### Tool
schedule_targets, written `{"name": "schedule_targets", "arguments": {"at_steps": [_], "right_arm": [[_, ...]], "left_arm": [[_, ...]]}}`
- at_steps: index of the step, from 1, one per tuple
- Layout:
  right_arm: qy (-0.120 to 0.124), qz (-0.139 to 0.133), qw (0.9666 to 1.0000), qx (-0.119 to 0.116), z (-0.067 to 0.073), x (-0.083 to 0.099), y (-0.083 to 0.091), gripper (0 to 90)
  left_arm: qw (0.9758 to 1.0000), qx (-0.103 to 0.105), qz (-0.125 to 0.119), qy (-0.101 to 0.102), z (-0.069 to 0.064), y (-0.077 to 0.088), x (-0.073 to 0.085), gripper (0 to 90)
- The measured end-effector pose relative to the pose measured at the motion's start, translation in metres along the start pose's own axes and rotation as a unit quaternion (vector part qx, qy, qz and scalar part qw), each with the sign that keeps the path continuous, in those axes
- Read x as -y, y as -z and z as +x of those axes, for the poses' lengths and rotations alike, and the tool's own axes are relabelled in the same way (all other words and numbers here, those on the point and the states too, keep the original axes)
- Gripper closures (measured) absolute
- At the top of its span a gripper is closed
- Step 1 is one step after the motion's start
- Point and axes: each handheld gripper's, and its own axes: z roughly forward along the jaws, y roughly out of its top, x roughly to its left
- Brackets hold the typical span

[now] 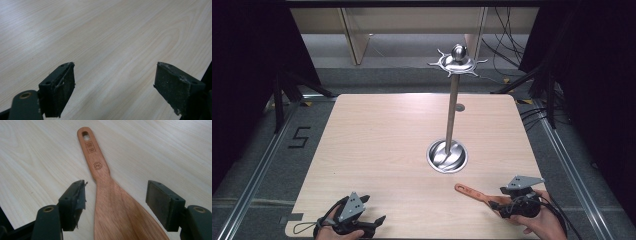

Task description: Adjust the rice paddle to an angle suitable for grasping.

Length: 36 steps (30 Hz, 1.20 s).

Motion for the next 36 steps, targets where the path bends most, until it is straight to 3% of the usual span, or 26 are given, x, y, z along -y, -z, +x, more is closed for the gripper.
{"name": "schedule_targets", "arguments": {"at_steps": [3,5,6,7,9,10,11,12,14,15,16,18,19,20,21,23,25,27,29,30,31,33,36], "right_arm": [[0.001,-0.009,1.0,0.004,0.0,0.001,-0.001,33.0],[-0.002,0.0,1.0,-0.002,0.0,0.0,0.0,33.0],[-0.001,0.001,1.0,-0.001,0.0,0.0,0.0,33.0],[-0.002,-0.015,0.9999,0.005,0.001,0.001,-0.003,33.0],[0.0,-0.008,1.0,0.0,0.001,0.0,-0.002,33.0],[0.002,-0.008,1.0,-0.001,0.0,0.0,-0.002,33.0],[-0.005,0.005,1.0,-0.004,0.002,-0.001,0.0,33.0],[-0.007,-0.008,0.9999,-0.007,0.003,0.0,-0.002,33.0],[-0.002,0.008,0.9999,-0.006,0.002,-0.001,0.0,33.0],[0.009,0.003,1.0,-0.002,0.001,-0.001,-0.001,33.0],[0.004,-0.007,1.0,-0.004,0.002,-0.001,-0.004,33.0],[0.012,0.012,0.9998,-0.008,0.002,-0.003,-0.001,33.1],[0.02,0.011,0.9997,-0.008,0.002,-0.004,0.0,33.6],[0.019,0.001,0.9998,-0.011,0.003,-0.004,-0.003,34.7],[0.024,0.019,0.9994,-0.016,0.004,-0.006,-0.001,35.1],[0.037,0.028,0.9989,-0.011,0.005,-0.011,0.0,35.7],[0.033,0.039,0.9985,-0.018,0.007,-0.014,0.001,36.4],[0.055,0.039,0.9976,-0.014,0.007,-0.016,0.0,37.2],[0.052,0.056,0.997,-0.011,0.009,-0.019,-0.001,37.7],[0.065,0.054,0.9964,-0.011,0.008,-0.02,-0.003,37.8],[0.056,0.061,0.9966,-0.008,0.01,-0.021,-0.004,38.1],[0.072,0.079,0.9942,-0.011,0.01,-0.024,-0.005,38.6],[0.069,0.1,0.9925,-0.015,0.013,-0.031,-0.009,40.9]], "left_arm": [[1.0,-0.001,-0.003,0.004,-0.001,-0.001,0.0,15.9],[1.0,0.0,0.0,-0.009,0.001,0.0,0.0,15.9],[1.0,-0.003,0.001,-0.002,0.0,0.0,0.0,15.9],[1.0,-0.003,0.001,-0.003,0.0,0.0,0.0,15.9],[1.0,0.0,0.001,-0.002,0.0,0.0,0.0,15.9],[0.9999,-0.001,0.0,-0.016,0.002,0.0,-0.001,15.9],[1.0,-0.003,0.001,-0.002,0.0,0.0,0.0,15.9],[1.0,-0.002,-0.003,0.002,0.0,0.0,0.0,15.9],[1.0,-0.003,0.0,0.001,0.0,0.0,0.0,15.9],[0.9997,-0.003,0.001,-0.024,0.003,0.0,-0.001,15.9],[1.0,-0.002,0.002,-0.003,0.0,0.0,0.0,15.9],[1.0,-0.005,0.004,-0.002,0.001,0.0,0.0,15.9],[0.9997,-0.006,0.005,-0.021,0.003,0.0,-0.001,15.9],[1.0,-0.006,0.005,-0.005,0.001,0.0,0.0,15.9],[1.0,0.0,-0.001,0.006,-0.001,-0.001,0.0,15.9],[1.0,-0.003,-0.002,0.009,0.0,-0.001,0.0,15.9],[1.0,-0.004,-0.001,0.004,0.0,-0.001,0.0,15.9],[1.0,-0.002,-0.005,-0.008,0.001,-0.002,0.0,15.9],[0.9999,-0.005,-0.006,-0.011,0.002,-0.002,0.0,15.9],[0.9999,-0.005,0.0,-0.014,0.003,-0.001,-0.001,15.9],[0.9999,-0.005,-0.002,-0.013,0.002,-0.001,0.0,15.9],[0.9999,-0.005,-0.006,-0.009,0.002,-0.002,0.0,15.9],[0.9999,-0.005,-0.004,-0.012,0.002,-0.002,0.0,15.9]]}}
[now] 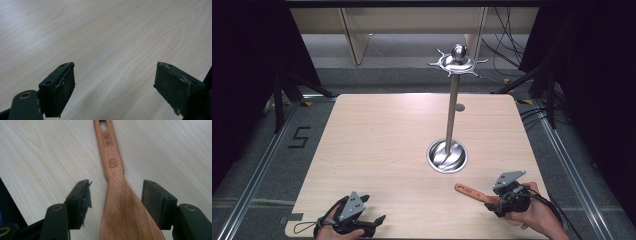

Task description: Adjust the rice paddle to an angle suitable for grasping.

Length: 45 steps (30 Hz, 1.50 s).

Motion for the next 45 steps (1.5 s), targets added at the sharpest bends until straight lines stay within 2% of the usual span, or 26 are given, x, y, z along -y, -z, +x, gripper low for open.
{"name": "schedule_targets", "arguments": {"at_steps": [1,2,5,6,7,9,10,11,15,16,17,18,19,20,28,30,33,34,35,37,38,39,40,41,42,45], "right_arm": [[0.011,0.0,0.9999,0.0,-0.001,-0.003,-0.001,41.6],[0.008,0.006,0.9999,0.002,0.0,-0.006,-0.002,42.2],[0.03,0.019,0.9994,0.001,0.0,-0.017,-0.006,43.6],[0.029,0.025,0.9993,0.0,0.002,-0.021,-0.007,43.8],[0.043,0.026,0.9988,-0.002,0.001,-0.024,-0.009,44.2],[0.044,0.036,0.9984,-0.003,0.004,-0.031,-0.011,46.1],[0.053,0.037,0.9979,-0.004,0.005,-0.034,-0.014,46.4],[0.056,0.043,0.9975,-0.007,0.006,-0.037,-0.016,47.3],[0.074,0.066,0.9951,-0.007,0.007,-0.047,-0.024,50.6],[0.076,0.073,0.9945,0.001,0.007,-0.049,-0.025,51.4],[0.082,0.079,0.9935,0.001,0.007,-0.051,-0.027,52.1],[0.082,0.082,0.9933,-0.003,0.007,-0.053,-0.028,53.2],[0.082,0.086,0.9929,-0.005,0.007,-0.055,-0.03,53.8],[0.082,0.091,0.9925,-0.006,0.008,-0.057,-0.031,54.5],[0.095,0.118,0.9885,0.0,0.005,-0.063,-0.041,57.5],[0.079,0.127,0.9888,0.008,0.006,-0.063,-0.04,58.3],[0.092,0.123,0.9882,-0.002,0.004,-0.065,-0.041,59.2],[0.085,0.132,0.9876,0.002,0.004,-0.066,-0.042,59.6],[0.088,0.129,0.9877,0.0,0.004,-0.066,-0.041,59.7],[0.092,0.13,0.9872,-0.004,0.004,-0.066,-0.043,60.4],[0.079,0.136,0.9876,0.001,0.005,-0.066,-0.043,60.6],[0.089,0.136,0.9867,-0.004,0.004,-0.067,-0.044,60.8],[0.099,0.139,0.9852,-0.006,0.003,-0.068,-0.044,61.0],[0.091,0.142,0.9857,0.0,0.003,-0.067,-0.044,61.4],[0.097,0.143,0.985,-0.004,0.003,-0.068,-0.045,61.8],[0.102,0.14,0.9849,-0.003,0.004,-0.071,-0.047,63.7]], "left_arm": [[1.0,0.001,-0.002,0.003,0.0,0.0,0.0,15.9],[1.0,0.001,-0.002,0.004,0.0,0.0,0.0,15.9],[1.0,0.0,0.001,0.0,0.0,0.0,0.0,15.9],[1.0,0.001,-0.002,0.002,0.0,0.0,0.0,15.9],[1.0,0.001,-0.002,0.004,0.0,0.0,0.0,15.9],[1.0,0.002,0.001,0.005,0.0,0.0,0.0,15.9],[0.9998,0.002,0.003,0.021,-0.003,0.001,0.001,15.9],[0.9997,0.003,0.001,0.023,-0.003,0.0,0.001,15.9],[0.9997,0.002,0.0,0.023,-0.003,0.0,0.001,15.9],[0.9999,0.0,0.01,0.012,-0.001,0.001,0.001,15.9],[0.9998,0.003,0.002,0.02,-0.002,0.0,0.001,15.9],[0.9998,0.002,0.003,0.02,-0.002,0.001,0.001,15.9],[1.0,0.001,0.003,-0.001,0.001,0.001,0.0,15.9],[0.9997,0.003,-0.001,0.023,-0.002,0.0,0.001,15.9],[0.9997,0.002,0.001,0.023,-0.003,0.0,0.001,15.9],[0.9997,0.003,0.0,0.022,-0.003,0.0,0.001,15.9],[0.9997,0.004,-0.004,0.025,-0.003,0.0,0.0,15.9],[1.0,0.001,-0.001,0.003,0.0,0.001,0.0,15.9],[1.0,0.002,0.001,-0.002,0.0,0.001,0.0,15.9],[0.9999,0.004,-0.003,0.009,-0.001,0.001,0.0,15.9],[1.0,0.004,-0.003,0.008,-0.001,0.001,0.0,15.9],[0.9999,0.001,0.006,-0.009,0.001,0.002,-0.001,15.9],[0.9999,0.0,0.007,-0.011,0.002,0.002,-0.001,15.9],[0.9999,0.0,0.007,-0.011,0.002,0.002,-0.001,15.9],[1.0,0.004,-0.004,0.007,-0.001,0.001,0.0,15.9],[1.0,0.001,0.004,-0.009,0.001,0.002,-0.001,15.9]]}}
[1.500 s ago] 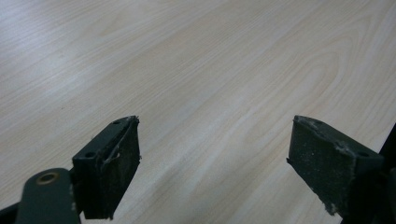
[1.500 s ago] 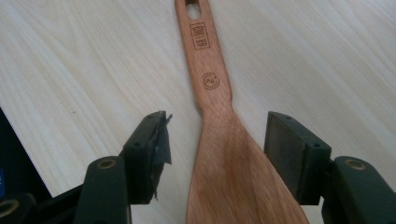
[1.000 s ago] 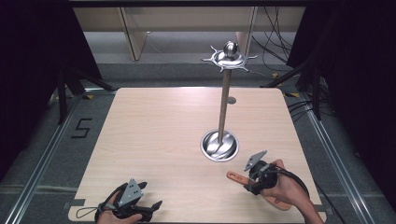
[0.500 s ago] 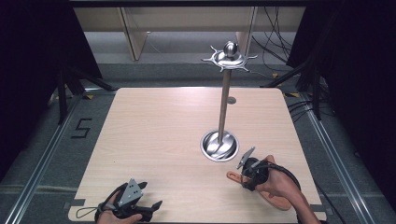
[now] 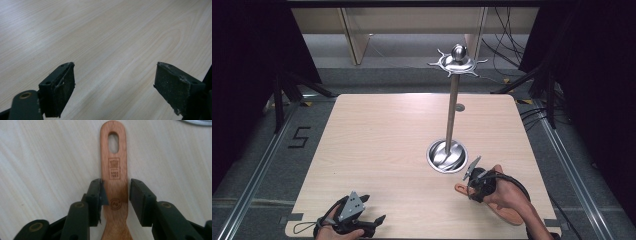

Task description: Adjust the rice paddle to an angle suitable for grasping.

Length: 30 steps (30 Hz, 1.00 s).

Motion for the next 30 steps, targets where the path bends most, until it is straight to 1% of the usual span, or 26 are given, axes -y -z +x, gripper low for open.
{"name": "schedule_targets", "arguments": {"at_steps": [1,2,3,5,6,7,10,11,12,13,14,15,16,17,18,19,20,21,22,23,24,26,27,28,29,30], "right_arm": [[-0.001,0.0,1.0,0.001,0.001,-0.001,0.0,63.9],[-0.002,0.008,1.0,-0.001,0.001,-0.002,-0.001,64.3],[-0.011,0.01,0.9999,-0.002,0.002,-0.003,-0.001,64.7],[-0.011,0.019,0.9998,-0.001,0.001,-0.005,-0.001,65.3],[0.001,0.017,0.9998,-0.004,0.001,-0.006,-0.002,65.3],[-0.004,0.018,0.9998,-0.004,0.001,-0.006,-0.002,65.3],[0.0,0.019,0.9998,-0.004,0.001,-0.008,-0.003,65.4],[0.011,0.021,0.9997,-0.005,-0.001,-0.008,-0.003,65.4],[0.02,0.023,0.9995,-0.005,-0.002,-0.009,-0.003,65.5],[0.024,0.028,0.9993,-0.001,-0.003,-0.009,-0.003,65.6],[0.019,0.03,0.9994,-0.003,-0.002,-0.01,-0.003,65.6],[0.022,0.031,0.9993,-0.007,-0.003,-0.011,-0.004,65.6],[0.024,0.033,0.9991,-0.008,-0.004,-0.012,-0.004,65.6],[0.017,0.04,0.999,-0.009,-0.003,-0.014,-0.004,65.6],[0.022,0.043,0.9988,-0.009,-0.004,-0.015,-0.004,65.7],[0.009,0.056,0.9983,-0.011,-0.002,-0.016,-0.004,65.9],[-0.015,0.062,0.998,-0.006,0.003,-0.018,-0.003,66.0],[0.028,0.055,0.9981,-0.005,-0.002,-0.019,-0.005,66.1],[0.035,0.064,0.9974,-0.003,-0.004,-0.019,-0.005,66.1],[0.003,0.068,0.9977,-0.009,0.001,-0.021,-0.005,66.2],[0.026,0.072,0.997,-0.001,-0.002,-0.02,-0.004,66.2],[0.023,0.073,0.997,-0.003,-0.002,-0.02,-0.004,66.2],[0.024,0.074,0.997,-0.004,-0.002,-0.02,-0.004,66.3],[0.001,0.066,0.9977,-0.012,0.001,-0.02,-0.004,66.3],[0.009,0.065,0.9978,-0.008,0.0,-0.02,-0.005,66.3],[0.034,0.066,0.9973,-0.007,-0.004,-0.019,-0.005,66.4]], "left_arm": [[1.0,0.0,-0.003,0.009,-0.001,0.0,0.0,15.9],[0.9999,0.001,-0.004,0.009,-0.001,0.0,0.0,15.9],[0.9998,0.002,-0.009,0.018,-0.002,-0.001,0.0,15.9],[1.0,-0.001,0.001,0.003,0.0,0.0,0.0,15.9],[0.9999,0.002,-0.009,0.014,-0.001,-0.001,0.0,15.9],[0.9998,0.003,-0.009,0.019,-0.002,-0.001,0.0,15.9],[1.0,0.0,-0.003,0.005,0.0,0.0,0.0,15.9],[0.9998,0.001,-0.007,0.016,-0.002,-0.001,0.0,15.9],[0.9998,-0.003,0.001,0.019,-0.001,0.0,0.001,15.9],[0.9998,0.002,0.001,0.019,-0.001,0.0,0.001,15.8],[0.9996,0.001,-0.006,0.026,-0.002,0.0,0.001,15.9],[0.9999,0.001,0.004,0.015,-0.001,0.001,0.001,15.9],[0.9998,0.001,0.001,0.018,-0.001,0.0,0.001,15.8],[0.9998,0.001,0.001,0.017,-0.001,0.0,0.001,15.9],[0.9998,0.003,0.004,0.02,-0.001,0.001,0.001,15.9],[0.9995,0.003,-0.006,0.032,-0.003,0.0,0.001,15.8],[0.9997,0.003,0.001,0.025,-0.002,0.001,0.001,15.9],[0.9998,0.003,0.005,0.019,-0.001,0.001,0.001,15.9],[0.9998,0.002,0.004,0.019,-0.001,0.001,0.001,15.8],[0.9998,0.002,0.003,0.019,-0.001,0.001,0.001,15.8],[0.9996,0.001,-0.004,0.029,-0.002,0.0,0.001,15.9],[1.0,0.0,-0.005,0.003,0.001,0.001,0.0,15.8],[1.0,-0.001,-0.005,0.001,0.001,0.001,0.0,15.9],[0.9998,0.002,-0.01,0.015,-0.001,0.0,0.0,15.8],[0.9998,0.004,-0.01,0.019,-0.002,-0.001,0.001,15.8],[0.9998,0.004,-0.01,0.019,-0.002,-0.001,0.0,15.9]]}}
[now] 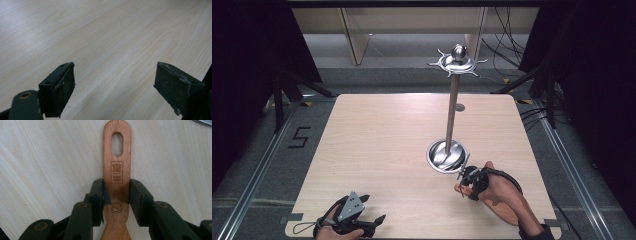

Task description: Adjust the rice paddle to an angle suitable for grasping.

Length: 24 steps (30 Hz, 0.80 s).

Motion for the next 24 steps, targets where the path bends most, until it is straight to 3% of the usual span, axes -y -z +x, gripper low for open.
{"name": "schedule_targets", "arguments": {"at_steps": [3,4,6,8,9,11,12,13,14,16,18,19,20,22,24], "right_arm": [[-0.026,-0.014,0.9996,0.0,0.006,0.001,0.001,66.4],[-0.009,-0.02,0.9998,0.001,0.004,0.003,0.0,66.5],[-0.01,-0.035,0.9993,-0.002,0.004,0.007,0.001,66.4],[-0.03,-0.036,0.9989,-0.004,0.005,0.011,0.005,66.5],[-0.035,-0.037,0.9987,0.001,0.005,0.014,0.007,66.5],[-0.03,-0.066,0.9974,-0.003,0.004,0.019,0.01,66.5],[-0.031,-0.065,0.9974,-0.001,0.003,0.022,0.013,66.5],[-0.047,-0.077,0.9959,0.006,0.004,0.025,0.014,66.5],[-0.055,-0.089,0.9945,0.001,0.006,0.028,0.016,66.5],[-0.053,-0.12,0.9913,-0.004,0.003,0.034,0.02,66.6],[-0.054,-0.129,0.9902,-0.003,0.002,0.037,0.022,66.6],[-0.053,-0.146,0.9879,0.01,0.0,0.045,0.027,66.6],[-0.057,-0.16,0.9854,0.001,0.0,0.046,0.028,66.6],[-0.08,-0.182,0.9801,0.008,-0.001,0.052,0.031,66.6],[-0.096,-0.196,0.9755,0.028,-0.003,0.058,0.035,66.6]], "left_arm": [[1.0,0.0,-0.001,-0.001,0.0,0.0,0.0,15.9],[1.0,0.001,0.0,-0.002,0.0,0.0,0.0,15.9],[0.9999,-0.003,0.006,-0.016,0.003,0.001,-0.001,15.9],[0.9999,-0.001,0.006,0.011,-0.001,0.001,0.0,15.9],[0.9999,-0.002,0.005,-0.013,0.002,0.001,0.0,15.8],[0.9998,-0.003,0.003,-0.017,0.002,0.001,-0.001,15.9],[0.9998,-0.003,0.004,-0.018,0.003,0.001,-0.001,15.9],[0.9999,-0.001,0.003,-0.01,0.001,0.001,-0.001,15.9],[0.9997,-0.004,0.012,-0.02,0.003,0.002,-0.001,15.9],[0.9998,-0.003,0.006,-0.017,0.003,0.001,-0.001,15.9],[1.0,-0.002,0.002,-0.009,0.001,0.001,-0.001,15.9],[0.9999,0.001,0.01,-0.014,0.002,0.001,-0.001,15.9],[0.9999,-0.001,0.004,-0.012,0.001,0.001,0.0,15.9],[0.9998,-0.003,0.006,-0.02,0.003,0.001,-0.001,15.9],[1.0,0.001,-0.001,0.003,0.0,0.0,0.0,15.9]]}}
